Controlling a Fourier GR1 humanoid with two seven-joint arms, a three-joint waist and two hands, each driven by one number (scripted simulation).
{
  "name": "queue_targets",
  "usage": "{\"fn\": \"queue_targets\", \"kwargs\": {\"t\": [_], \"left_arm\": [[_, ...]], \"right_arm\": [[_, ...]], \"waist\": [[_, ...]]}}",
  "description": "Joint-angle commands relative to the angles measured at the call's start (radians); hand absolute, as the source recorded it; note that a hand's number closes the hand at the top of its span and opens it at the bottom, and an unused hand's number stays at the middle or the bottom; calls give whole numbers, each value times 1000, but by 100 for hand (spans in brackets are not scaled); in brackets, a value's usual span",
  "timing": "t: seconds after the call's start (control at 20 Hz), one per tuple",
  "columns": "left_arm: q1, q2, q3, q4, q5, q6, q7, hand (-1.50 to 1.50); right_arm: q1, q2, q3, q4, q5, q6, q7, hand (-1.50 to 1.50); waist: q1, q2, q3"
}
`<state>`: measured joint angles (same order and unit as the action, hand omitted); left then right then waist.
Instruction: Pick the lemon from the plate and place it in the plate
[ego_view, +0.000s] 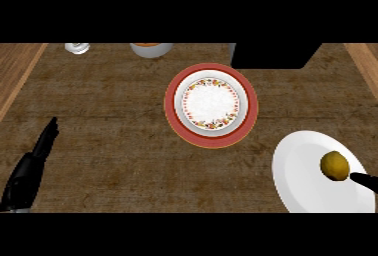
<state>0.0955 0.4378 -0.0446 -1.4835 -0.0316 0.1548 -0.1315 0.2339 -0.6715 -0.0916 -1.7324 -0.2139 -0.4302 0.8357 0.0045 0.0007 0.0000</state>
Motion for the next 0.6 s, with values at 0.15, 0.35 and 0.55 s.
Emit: {"fn": "queue_targets", "kwargs": {"t": [0.15,0.35,0.55], "left_arm": [[-35,-5,62,55,-2,-56,-18,0],[47,-60,30,-52,-72,-23,5,0],[-21,-60,68,14,-76,-56,9,0]], "right_arm": [[-80,76,-11,234,13,171,-147,-150],[-70,143,-9,199,55,186,-154,-150],[-139,200,0,251,74,208,-162,-150]], "waist": [[-3,0,0],[-3,-1,0],[-3,-1,0]]}}
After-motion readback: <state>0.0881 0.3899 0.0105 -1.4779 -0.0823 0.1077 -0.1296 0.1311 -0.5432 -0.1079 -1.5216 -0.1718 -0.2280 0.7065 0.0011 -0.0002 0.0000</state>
